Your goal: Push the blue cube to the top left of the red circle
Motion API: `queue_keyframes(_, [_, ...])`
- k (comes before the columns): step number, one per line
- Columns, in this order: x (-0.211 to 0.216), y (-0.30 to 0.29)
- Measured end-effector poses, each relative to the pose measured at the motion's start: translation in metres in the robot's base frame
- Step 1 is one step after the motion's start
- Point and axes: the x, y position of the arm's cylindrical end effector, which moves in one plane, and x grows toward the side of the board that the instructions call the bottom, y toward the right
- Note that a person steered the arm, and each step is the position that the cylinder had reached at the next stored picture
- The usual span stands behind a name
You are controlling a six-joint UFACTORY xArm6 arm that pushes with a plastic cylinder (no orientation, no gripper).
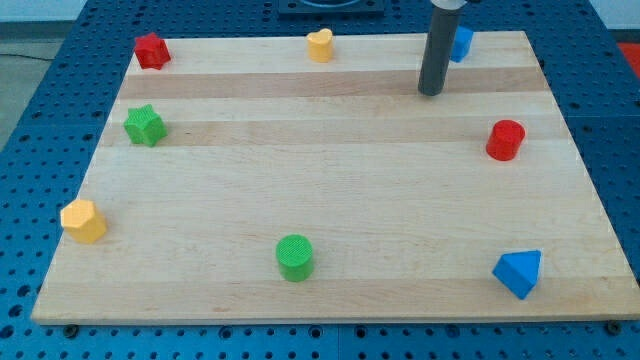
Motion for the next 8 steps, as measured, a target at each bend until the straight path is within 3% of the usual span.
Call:
queue_keyframes(1, [0.000,0.012])
queue_keyframes(2, [-0.002,0.099])
queue_keyframes(3, [-0.041,0.163])
queue_keyframes(4, [-0.094,0.147])
queue_keyframes(5, [-0.120,0.094])
queue_keyframes(7, [-0.100,0.032])
queue_keyframes(8, [-0.058,0.032])
